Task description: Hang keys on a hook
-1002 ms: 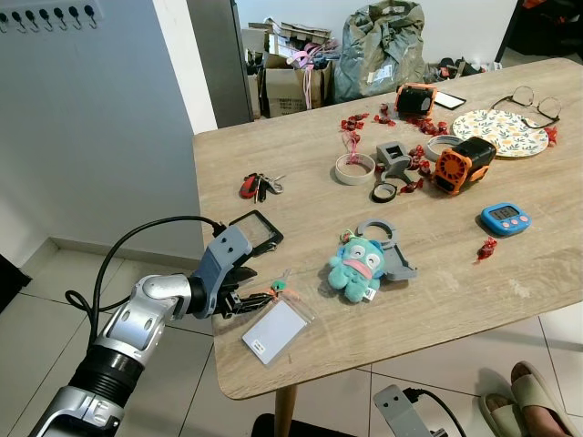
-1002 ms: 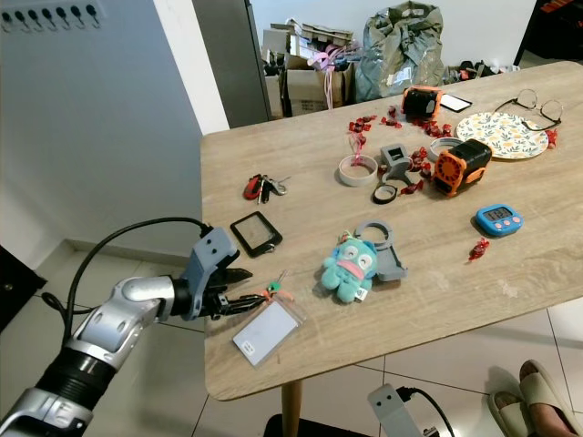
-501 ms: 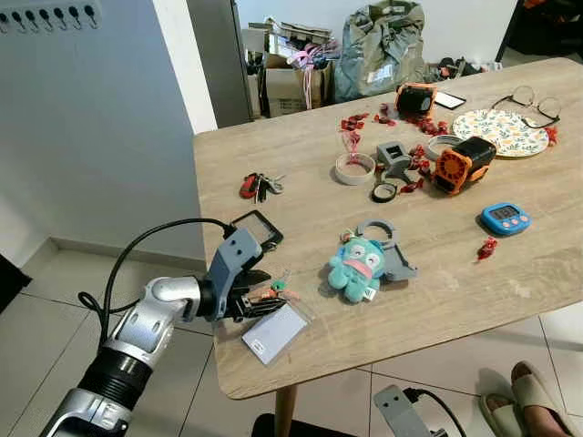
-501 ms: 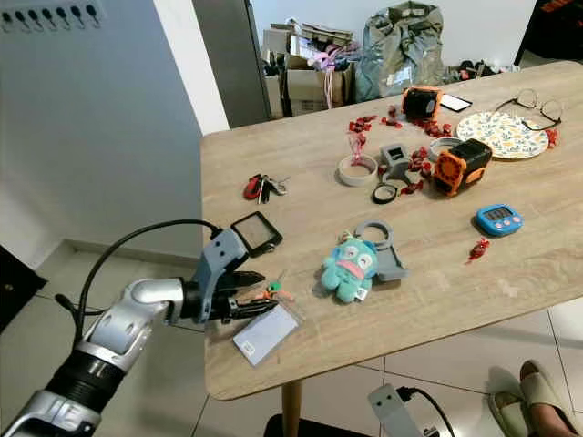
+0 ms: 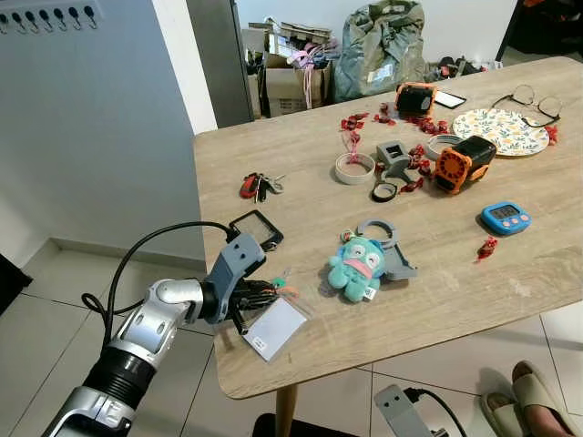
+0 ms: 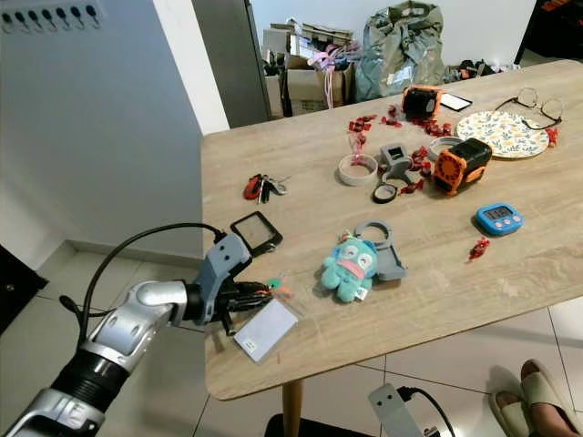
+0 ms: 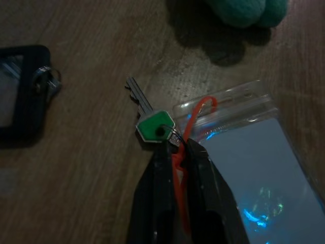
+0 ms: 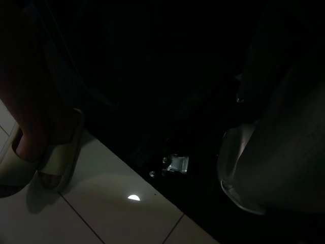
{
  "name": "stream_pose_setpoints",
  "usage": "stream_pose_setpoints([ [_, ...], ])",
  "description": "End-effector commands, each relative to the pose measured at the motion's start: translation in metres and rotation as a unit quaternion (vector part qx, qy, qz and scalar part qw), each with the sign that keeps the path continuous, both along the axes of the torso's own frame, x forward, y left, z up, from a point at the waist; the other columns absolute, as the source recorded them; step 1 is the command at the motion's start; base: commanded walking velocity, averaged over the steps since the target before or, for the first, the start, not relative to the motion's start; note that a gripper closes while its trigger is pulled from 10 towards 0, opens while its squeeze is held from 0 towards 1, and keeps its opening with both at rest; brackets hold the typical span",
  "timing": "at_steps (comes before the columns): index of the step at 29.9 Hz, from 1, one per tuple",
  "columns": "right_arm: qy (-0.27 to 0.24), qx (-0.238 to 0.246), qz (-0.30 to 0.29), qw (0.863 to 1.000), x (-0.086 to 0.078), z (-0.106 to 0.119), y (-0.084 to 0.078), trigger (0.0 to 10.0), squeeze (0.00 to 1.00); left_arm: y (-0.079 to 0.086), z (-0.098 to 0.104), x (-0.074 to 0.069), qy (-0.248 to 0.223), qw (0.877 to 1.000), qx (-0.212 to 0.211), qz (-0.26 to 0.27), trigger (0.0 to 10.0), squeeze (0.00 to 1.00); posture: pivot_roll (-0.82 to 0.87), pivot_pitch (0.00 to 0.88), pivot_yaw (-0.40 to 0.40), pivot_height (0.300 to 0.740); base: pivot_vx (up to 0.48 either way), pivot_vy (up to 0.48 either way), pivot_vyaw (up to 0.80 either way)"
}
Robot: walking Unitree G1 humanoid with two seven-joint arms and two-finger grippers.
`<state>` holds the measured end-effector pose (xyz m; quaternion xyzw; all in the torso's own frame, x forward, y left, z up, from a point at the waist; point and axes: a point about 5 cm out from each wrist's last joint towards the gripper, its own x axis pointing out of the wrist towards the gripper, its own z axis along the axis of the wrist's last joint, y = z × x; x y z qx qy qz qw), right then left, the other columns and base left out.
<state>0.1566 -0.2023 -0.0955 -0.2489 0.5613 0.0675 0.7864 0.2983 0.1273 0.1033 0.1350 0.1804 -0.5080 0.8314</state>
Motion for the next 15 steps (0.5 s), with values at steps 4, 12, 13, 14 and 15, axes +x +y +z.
stream_pose_setpoints([
  [4,0.012,0.022,-0.003,1.0,-0.007,-0.005,0.013,10.0,0.0,0.009,-0.011,-0.001,0.016,0.999,0.031,0.011,0.0,0.0,-0.12,0.086,0.113,0.74,0.0,0.0,0.0],
  [12,0.012,0.022,-0.002,1.0,-0.007,-0.004,0.012,10.0,0.0,0.008,0.0,0.002,0.003,1.0,0.01,0.012,0.0,0.0,-0.13,0.084,0.113,0.74,0.0,0.0,0.0],
  [13,0.012,0.022,-0.001,1.0,-0.007,-0.004,0.012,10.0,0.0,0.008,0.002,0.003,0.0,1.0,0.005,0.012,0.0,0.0,-0.13,0.084,0.113,0.74,0.0,0.0,0.0],
  [14,0.012,0.021,-0.001,1.0,-0.006,-0.004,0.012,10.0,0.0,0.008,0.007,0.003,-0.007,1.0,-0.007,0.011,0.0,0.0,-0.12,0.078,0.109,0.74,0.0,0.0,0.0],
  [15,0.012,0.021,-0.001,1.0,-0.006,-0.004,0.012,10.0,0.0,0.009,0.011,0.004,-0.012,1.0,-0.015,0.01,0.0,0.0,-0.12,0.078,0.109,0.74,0.0,0.0,0.0],
])
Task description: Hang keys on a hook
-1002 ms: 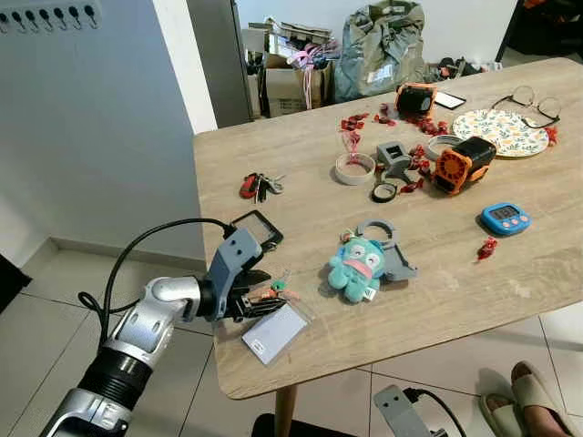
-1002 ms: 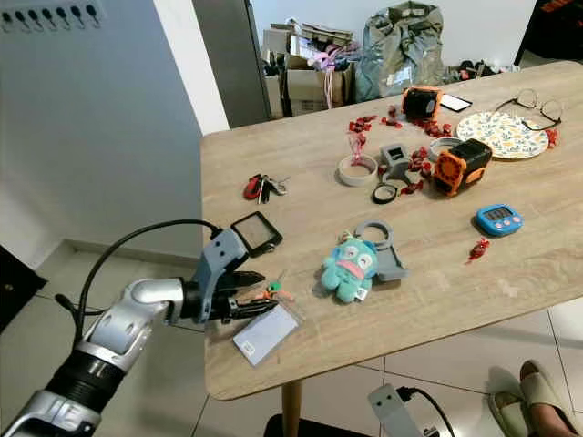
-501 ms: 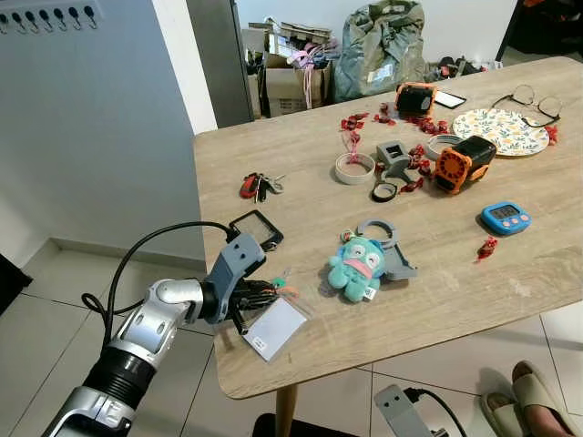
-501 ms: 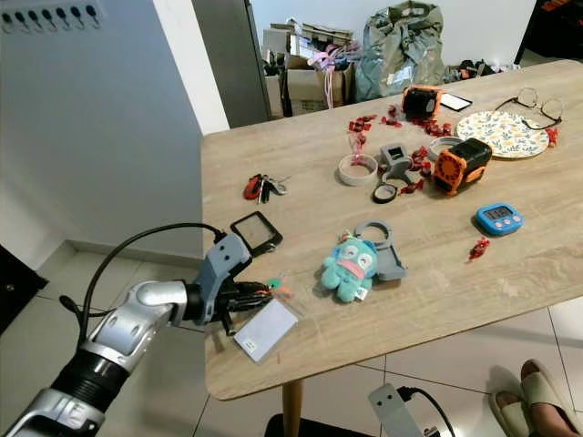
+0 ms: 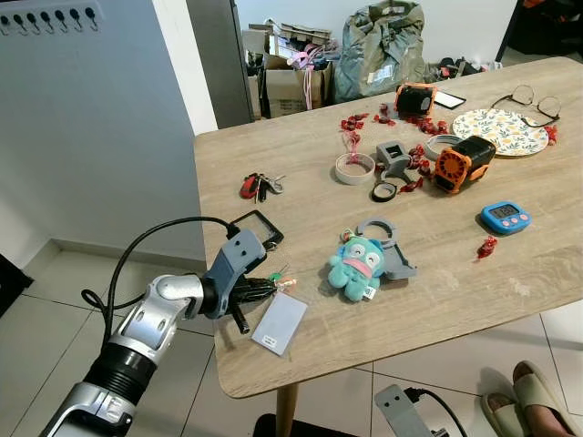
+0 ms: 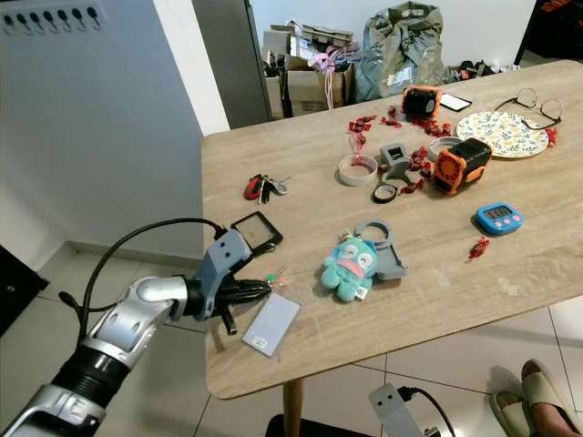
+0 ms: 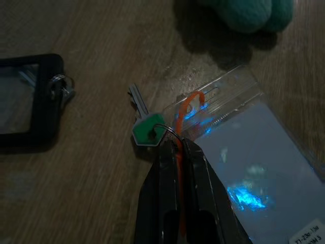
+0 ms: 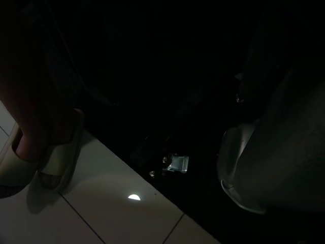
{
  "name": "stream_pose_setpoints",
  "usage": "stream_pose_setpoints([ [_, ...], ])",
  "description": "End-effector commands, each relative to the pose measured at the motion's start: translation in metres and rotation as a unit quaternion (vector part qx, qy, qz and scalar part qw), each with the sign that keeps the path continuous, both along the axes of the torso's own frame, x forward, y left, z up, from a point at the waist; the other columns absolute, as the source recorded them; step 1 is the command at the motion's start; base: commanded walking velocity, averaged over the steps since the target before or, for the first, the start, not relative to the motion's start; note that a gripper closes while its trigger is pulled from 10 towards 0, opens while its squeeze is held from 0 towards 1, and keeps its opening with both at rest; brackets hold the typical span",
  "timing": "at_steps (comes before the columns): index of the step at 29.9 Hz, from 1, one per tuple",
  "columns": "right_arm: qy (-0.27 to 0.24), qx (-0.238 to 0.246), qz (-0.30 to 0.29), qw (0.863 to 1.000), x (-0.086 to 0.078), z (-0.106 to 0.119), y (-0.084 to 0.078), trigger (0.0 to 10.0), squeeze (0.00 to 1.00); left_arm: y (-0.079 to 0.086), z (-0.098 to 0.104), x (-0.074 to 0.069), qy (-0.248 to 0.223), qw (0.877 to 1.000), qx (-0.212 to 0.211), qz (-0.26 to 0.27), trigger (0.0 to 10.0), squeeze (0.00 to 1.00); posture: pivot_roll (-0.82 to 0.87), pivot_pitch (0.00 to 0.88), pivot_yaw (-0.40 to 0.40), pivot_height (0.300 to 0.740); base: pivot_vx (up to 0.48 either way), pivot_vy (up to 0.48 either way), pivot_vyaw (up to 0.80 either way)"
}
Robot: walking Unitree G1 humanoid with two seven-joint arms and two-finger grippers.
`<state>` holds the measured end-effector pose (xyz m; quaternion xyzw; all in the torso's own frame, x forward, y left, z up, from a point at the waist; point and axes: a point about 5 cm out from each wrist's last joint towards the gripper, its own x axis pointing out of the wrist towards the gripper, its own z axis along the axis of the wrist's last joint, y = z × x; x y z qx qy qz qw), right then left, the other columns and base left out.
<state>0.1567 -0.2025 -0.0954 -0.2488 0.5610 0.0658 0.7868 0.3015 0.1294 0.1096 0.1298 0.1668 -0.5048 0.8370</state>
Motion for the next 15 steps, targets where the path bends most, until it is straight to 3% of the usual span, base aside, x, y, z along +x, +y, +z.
stream_pose_setpoints([
  [1,0.012,0.022,0.001,1.0,-0.006,-0.004,0.012,10.0,0.0,0.007,0.011,0.002,-0.012,1.0,-0.018,0.007,0.0,0.0,-0.12,0.078,0.109,0.74,0.0,0.0,0.0],
  [3,0.012,0.021,0.002,1.0,-0.006,-0.004,0.012,10.0,0.0,0.008,0.019,0.005,-0.025,0.999,-0.035,0.011,0.0,0.0,-0.12,0.078,0.109,0.74,0.0,0.0,0.0],
  [6,0.012,0.021,0.004,1.0,-0.006,-0.004,0.012,10.0,0.0,0.009,0.041,0.009,-0.052,0.994,-0.098,0.02,0.0,0.0,-0.12,0.078,0.109,0.74,0.0,0.0,0.0],
  [8,0.012,0.021,0.005,1.0,-0.006,-0.004,0.012,10.0,0.0,0.009,0.044,0.009,-0.056,0.992,-0.108,0.022,0.0,0.0,-0.12,0.078,0.109,0.74,0.0,0.0,0.0],
  [9,0.012,0.021,0.006,1.0,-0.006,-0.004,0.012,10.0,0.0,0.009,0.058,0.011,-0.063,0.984,-0.162,0.027,0.0,0.0,-0.12,0.073,0.106,0.74,0.0,0.0,0.0],
  [10,0.012,0.021,0.006,1.0,-0.006,-0.004,0.012,10.0,0.0,0.009,0.058,0.011,-0.063,0.984,-0.162,0.027,0.0,0.0,-0.12,0.073,0.106,0.74,0.0,0.0,0.0],
  [12,0.012,0.021,0.008,1.0,-0.006,-0.004,0.012,10.0,0.0,0.01,0.076,0.01,-0.075,0.967,-0.241,0.028,0.0,0.0,-0.11,0.07,0.104,0.74,0.0,0.0,0.0],
  [13,0.012,0.021,0.008,1.0,-0.006,-0.004,0.012,10.0,0.0,0.01,0.076,0.01,-0.075,0.967,-0.241,0.028,0.0,0.0,-0.11,0.07,0.104,0.74,0.0,0.0,0.0],
  [14,0.013,0.02,0.009,1.0,-0.007,-0.004,0.012,10.0,0.0,0.011,0.084,0.009,-0.079,0.954,-0.288,0.028,0.4,0.0,-0.11,0.07,0.104,0.74,0.0,0.0,0.0],
  [15,0.013,0.02,0.009,1.0,-0.007,-0.004,0.012,10.0,0.0,0.011,0.084,0.009,-0.079,0.954,-0.288,0.028,0.4,0.0,-0.11,0.07,0.104,0.74,0.0,0.0,0.0],
])
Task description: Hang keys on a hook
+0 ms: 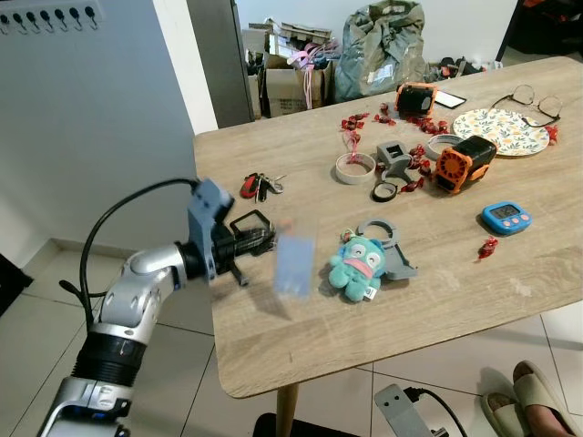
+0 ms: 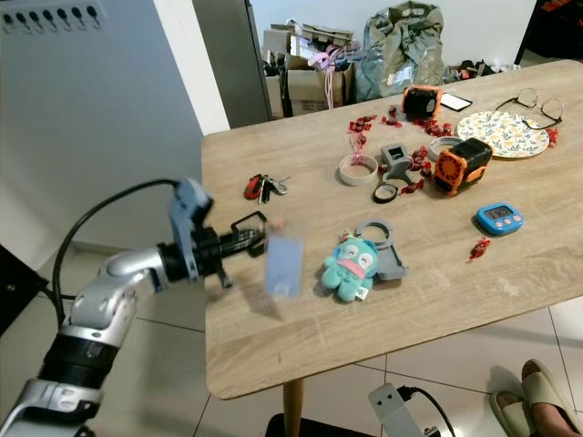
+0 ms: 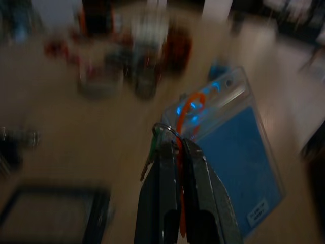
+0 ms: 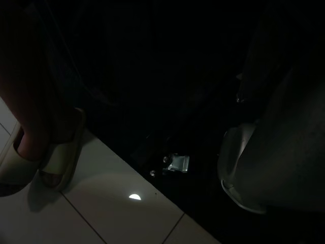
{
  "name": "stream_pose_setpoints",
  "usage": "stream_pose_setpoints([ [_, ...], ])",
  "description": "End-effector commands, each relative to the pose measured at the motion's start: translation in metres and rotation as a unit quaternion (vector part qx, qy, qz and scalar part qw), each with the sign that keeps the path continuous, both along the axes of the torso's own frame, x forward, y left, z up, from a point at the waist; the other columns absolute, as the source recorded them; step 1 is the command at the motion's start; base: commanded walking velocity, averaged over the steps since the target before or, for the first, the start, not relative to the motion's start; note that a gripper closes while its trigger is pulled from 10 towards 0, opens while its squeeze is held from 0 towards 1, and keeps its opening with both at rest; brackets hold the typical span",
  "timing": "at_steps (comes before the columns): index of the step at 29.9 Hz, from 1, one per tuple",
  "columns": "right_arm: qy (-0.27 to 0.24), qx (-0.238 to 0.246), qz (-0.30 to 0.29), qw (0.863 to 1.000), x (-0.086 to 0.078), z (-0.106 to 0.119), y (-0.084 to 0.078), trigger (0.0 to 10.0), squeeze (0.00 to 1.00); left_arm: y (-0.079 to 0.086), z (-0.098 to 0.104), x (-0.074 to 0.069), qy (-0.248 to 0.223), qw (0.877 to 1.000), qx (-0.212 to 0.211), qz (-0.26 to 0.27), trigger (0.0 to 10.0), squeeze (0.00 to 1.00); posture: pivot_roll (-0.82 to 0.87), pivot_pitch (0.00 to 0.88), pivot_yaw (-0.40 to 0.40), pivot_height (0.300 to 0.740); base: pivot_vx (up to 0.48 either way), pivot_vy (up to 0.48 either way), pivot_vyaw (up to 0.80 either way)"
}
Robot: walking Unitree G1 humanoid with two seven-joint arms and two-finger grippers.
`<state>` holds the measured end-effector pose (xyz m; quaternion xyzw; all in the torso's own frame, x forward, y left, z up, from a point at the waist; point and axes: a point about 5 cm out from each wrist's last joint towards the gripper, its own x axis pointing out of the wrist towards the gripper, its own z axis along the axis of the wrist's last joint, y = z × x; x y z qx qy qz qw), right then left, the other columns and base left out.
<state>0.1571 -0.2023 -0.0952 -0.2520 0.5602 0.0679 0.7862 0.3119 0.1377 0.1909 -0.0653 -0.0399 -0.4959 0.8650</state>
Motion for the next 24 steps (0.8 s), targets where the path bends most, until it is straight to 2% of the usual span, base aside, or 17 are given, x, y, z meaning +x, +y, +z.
stream_pose_setpoints([
  [1,0.013,0.022,0.005,1.0,-0.007,-0.005,0.012,10.0,0.0,0.002,0.006,-0.002,-0.002,0.999,-0.036,-0.002,0.9,0.0,-0.11,0.071,0.103,0.74,0.0,0.0,0.0],
  [2,0.013,0.022,0.005,1.0,-0.007,-0.005,0.012,10.0,0.0,0.002,0.008,-0.002,-0.002,0.998,-0.055,0.0,1.2,0.0,-0.11,0.071,0.103,0.74,0.0,0.0,0.0],
  [3,0.013,0.022,0.005,1.0,-0.007,-0.005,0.012,10.0,0.0,0.002,0.008,-0.002,-0.002,0.998,-0.055,0.0,1.2,0.0,-0.11,0.071,0.103,0.74,0.0,0.0,0.0],
  [4,0.013,0.022,0.005,1.0,-0.008,-0.005,0.012,10.0,0.0,0.002,0.011,-0.001,-0.004,0.997,-0.077,0.006,1.9,0.0,-0.11,0.071,0.103,0.74,0.0,0.0,0.0],
  [6,0.014,0.022,0.006,1.0,-0.008,-0.005,0.012,10.0,0.0,0.002,0.014,-0.001,-0.005,0.996,-0.093,0.009,1.9,0.0,-0.11,0.076,0.103,0.74,0.0,0.0,0.0],
  [7,0.014,0.022,0.005,1.0,-0.008,-0.005,0.012,10.0,0.0,0.002,0.017,0.0,-0.005,0.993,-0.113,0.016,4.5,0.0,-0.11,0.076,0.103,0.74,0.0,0.0,0.0],
  [9,0.014,0.022,0.005,1.0,-0.008,-0.005,0.012,10.0,0.0,0.002,0.02,0.001,-0.005,0.991,-0.129,0.025,4.4,0.0,-0.11,0.076,0.103,0.74,0.0,0.0,0.0],
  [10,0.014,0.022,0.005,1.0,-0.008,-0.005,0.012,10.0,0.0,0.002,0.023,0.002,-0.008,0.989,-0.14,0.037,5.0,0.0,-0.11,0.076,0.103,0.74,0.0,0.0,0.0],
  [11,0.011,0.022,0.001,1.0,-0.008,-0.005,0.012,10.0,0.0,0.003,0.025,0.005,-0.009,0.987,-0.15,0.055,9.5,0.0,-0.11,0.076,0.103,0.74,0.0,0.0,0.0],
  [14,0.008,0.022,-0.001,1.0,-0.008,-0.005,0.012,10.0,0.0,0.003,0.026,0.007,-0.009,0.986,-0.155,0.067,9.5,0.0,-0.11,0.076,0.103,0.74,0.0,0.0,0.0],
  [15,0.003,0.02,-0.004,1.0,-0.007,-0.005,0.012,10.0,0.0,0.004,0.026,0.01,-0.01,0.984,-0.156,0.085,10.0,0.0,-0.11,0.084,0.106,0.74,0.0,0.0,0.0],
  [18,-0.011,0.011,-0.019,1.0,-0.007,-0.004,0.011,10.0,0.0,0.004,0.027,0.014,-0.017,0.982,-0.153,0.111,10.0,0.0,-0.11,0.085,0.107,0.74,0.0,0.0,0.0],
  [24,-0.027,0.011,-0.048,0.998,-0.007,-0.004,0.01,10.0,0.0,0.001,0.028,0.014,-0.022,0.981,-0.152,0.115,10.0,0.0,-0.11,0.085,0.107,0.74,0.0,0.0,0.0],
])
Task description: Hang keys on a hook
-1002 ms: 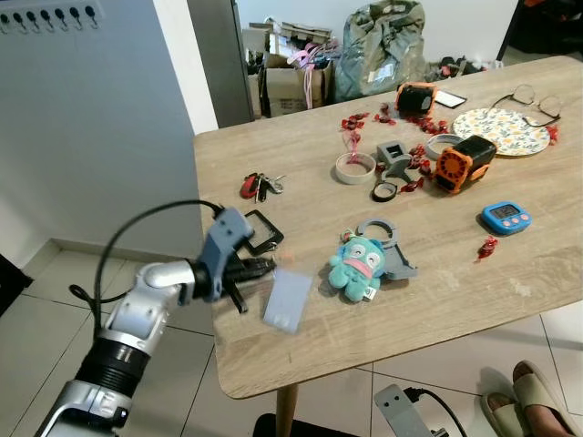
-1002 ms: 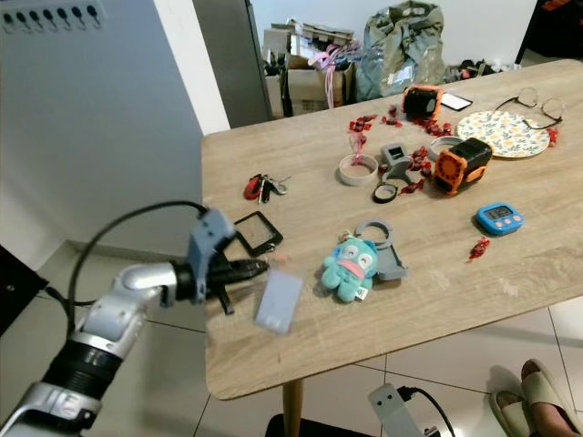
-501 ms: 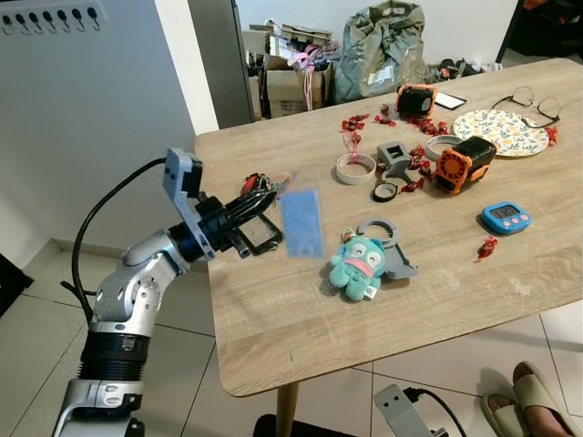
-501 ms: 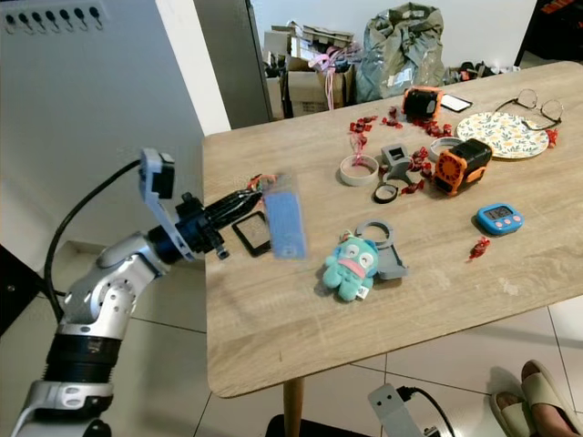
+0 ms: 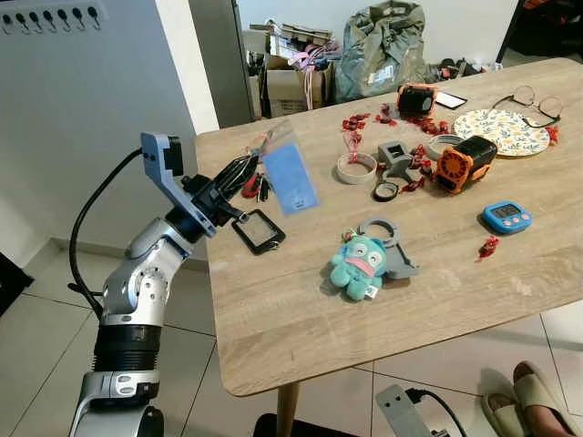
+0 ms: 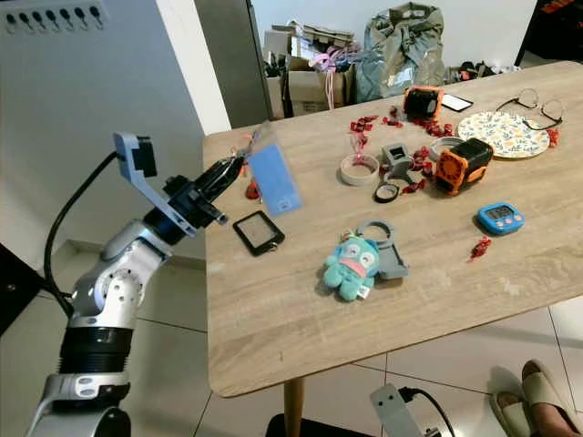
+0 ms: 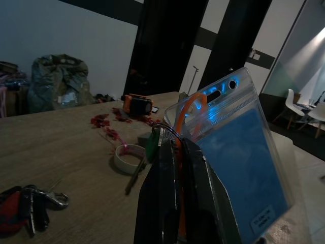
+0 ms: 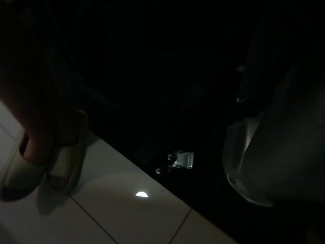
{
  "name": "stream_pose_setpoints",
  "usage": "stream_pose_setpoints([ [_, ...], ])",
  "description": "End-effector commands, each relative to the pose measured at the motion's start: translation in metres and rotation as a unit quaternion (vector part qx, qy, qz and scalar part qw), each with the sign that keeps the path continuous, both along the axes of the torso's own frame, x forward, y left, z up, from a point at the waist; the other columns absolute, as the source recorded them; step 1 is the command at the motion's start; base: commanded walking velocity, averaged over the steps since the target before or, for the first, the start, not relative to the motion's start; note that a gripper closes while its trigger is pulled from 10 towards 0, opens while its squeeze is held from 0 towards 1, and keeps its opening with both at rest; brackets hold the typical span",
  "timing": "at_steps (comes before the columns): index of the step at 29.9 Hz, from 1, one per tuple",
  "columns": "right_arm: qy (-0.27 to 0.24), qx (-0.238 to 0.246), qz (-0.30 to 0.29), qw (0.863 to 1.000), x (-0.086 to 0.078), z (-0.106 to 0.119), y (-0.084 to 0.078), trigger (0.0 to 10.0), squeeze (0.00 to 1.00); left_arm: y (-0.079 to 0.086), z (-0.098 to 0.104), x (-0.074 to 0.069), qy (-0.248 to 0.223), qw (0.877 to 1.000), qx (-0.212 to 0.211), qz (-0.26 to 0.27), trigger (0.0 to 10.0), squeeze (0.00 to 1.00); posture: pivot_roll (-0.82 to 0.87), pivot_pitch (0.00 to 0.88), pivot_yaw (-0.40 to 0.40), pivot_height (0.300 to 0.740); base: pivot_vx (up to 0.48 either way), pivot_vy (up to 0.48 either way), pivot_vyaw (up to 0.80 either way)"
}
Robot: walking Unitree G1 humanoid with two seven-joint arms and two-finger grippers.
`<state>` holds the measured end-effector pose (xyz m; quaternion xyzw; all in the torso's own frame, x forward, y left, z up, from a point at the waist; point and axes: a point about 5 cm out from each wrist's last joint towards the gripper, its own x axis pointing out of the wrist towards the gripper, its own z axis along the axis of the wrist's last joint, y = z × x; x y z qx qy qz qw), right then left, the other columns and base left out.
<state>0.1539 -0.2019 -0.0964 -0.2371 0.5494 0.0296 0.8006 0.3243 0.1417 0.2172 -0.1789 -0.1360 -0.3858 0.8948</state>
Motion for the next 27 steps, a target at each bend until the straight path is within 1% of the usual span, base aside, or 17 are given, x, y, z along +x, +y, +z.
stream_pose_setpoints([
  [1,-0.008,0.02,-0.031,0.999,-0.004,-0.003,0.009,10.0,0.0,-0.003,0.003,0.001,-0.008,1.0,-0.001,0.006,10.0,0.0,-0.11,0.085,0.107,0.74,0.0,0.0,0.0],
  [4,-0.008,0.02,-0.031,0.999,-0.004,-0.003,0.009,10.0,0.0,-0.003,0.003,0.001,-0.008,1.0,-0.001,0.006,10.0,0.0,-0.11,0.085,0.107,0.74,0.0,0.0,0.0],
  [5,-0.012,0.023,-0.044,0.999,-0.005,-0.003,0.009,10.0,0.0,-0.003,0.004,0.001,-0.011,1.0,0.0,0.01,10.0,0.0,-0.11,0.085,0.107,0.74,0.0,0.0,0.0],
  [6,-0.01,0.013,-0.047,0.999,-0.014,-0.003,-0.011,10.0,0.0,-0.001,0.003,0.002,-0.015,1.0,0.012,0.018,10.0,0.0,-0.12,0.086,0.109,0.74,0.0,0.0,0.0],
  [7,-0.007,0.005,-0.046,0.999,-0.021,-0.002,-0.026,10.0,0.0,0.0,0.001,0.002,-0.018,0.999,0.021,0.024,10.0,0.0,-0.12,0.086,0.109,0.74,0.0,0.0,0.0],
  [8,-0.004,-0.001,-0.042,0.999,-0.026,-0.001,-0.037,10.0,0.0,0.004,-0.002,0.003,-0.014,0.999,0.03,0.035,10.0,0.0,-0.12,0.086,0.109,0.74,0.0,0.0,0.0],
  [9,-0.002,-0.004,-0.041,0.999,-0.029,0.0,-0.043,10.0,0.0,0.007,-0.004,0.003,-0.01,0.998,0.035,0.042,10.0,0.0,-0.12,0.086,0.109,0.74,0.0,0.0,0.0],
  [10,0.003,-0.002,-0.035,0.999,-0.031,-0.001,-0.042,10.0,0.0,0.017,-0.009,0.004,-0.002,0.998,0.032,0.062,10.0,0.0,-0.12,0.086,0.109,0.74,0.0,0.0,0.0],
  [11,0.003,-0.002,-0.035,0.999,-0.031,-0.001,-0.042,10.0,0.0,0.017,-0.009,0.004,-0.002,0.998,0.032,0.062,10.0,0.0,-0.12,0.086,0.109,0.74,0.0,0.0,0.0],
  [14,0.013,0.001,-0.021,1.0,-0.036,-0.004,-0.039,10.0,0.0,0.038,-0.016,0.004,0.014,0.994,0.021,0.108,10.0,0.0,-0.11,0.087,0.105,0.74,0.0,0.0,0.0],
  [15,0.013,0.001,-0.021,1.0,-0.036,-0.004,-0.039,10.0,0.0,0.038,-0.016,0.004,0.014,0.994,0.021,0.108,10.0,0.0,-0.11,0.087,0.105,0.74,0.0,0.0,0.0],
  [17,0.024,0.002,-0.017,1.0,-0.042,-0.006,-0.037,10.0,0.0,0.051,-0.018,0.003,0.02,0.992,0.004,0.126,10.0,0.0,-0.11,0.087,0.105,0.74,0.0,0.0,0.0],
  [18,0.024,0.002,-0.017,1.0,-0.042,-0.006,-0.037,10.0,0.0,0.051,-0.018,0.003,0.02,0.992,0.004,0.126,10.0,0.0,-0.11,0.087,0.105,0.74,0.0,0.0,0.0],
  [19,0.03,0.002,-0.015,0.999,-0.046,-0.007,-0.036,10.0,0.0,0.056,-0.017,0.002,0.019,0.991,-0.008,0.132,10.0,0.0,-0.11,0.087,0.105,0.74,0.0,0.0,0.0],
  [20,0.039,0.002,-0.014,0.999,-0.052,-0.009,-0.037,10.0,0.0,0.065,-0.015,-0.001,0.019,0.99,-0.038,0.135,10.0,0.0,-0.11,0.088,0.106,0.74,0.0,0.0,0.0],
  [25,0.041,0.001,-0.015,0.999,-0.055,-0.009,-0.039,10.0,0.0,0.068,-0.017,-0.004,0.016,0.99,-0.037,0.132,10.0,0.0,-0.11,0.09,0.111,0.74,0.0,0.0,0.0],
  [27,0.044,0.0,-0.016,0.999,-0.057,-0.008,-0.043,10.0,0.0,0.076,-0.036,-0.004,0.046,0.986,-0.007,0.161,10.0,0.0,-0.1,0.092,0.112,0.74,0.0,0.0,0.0],
])
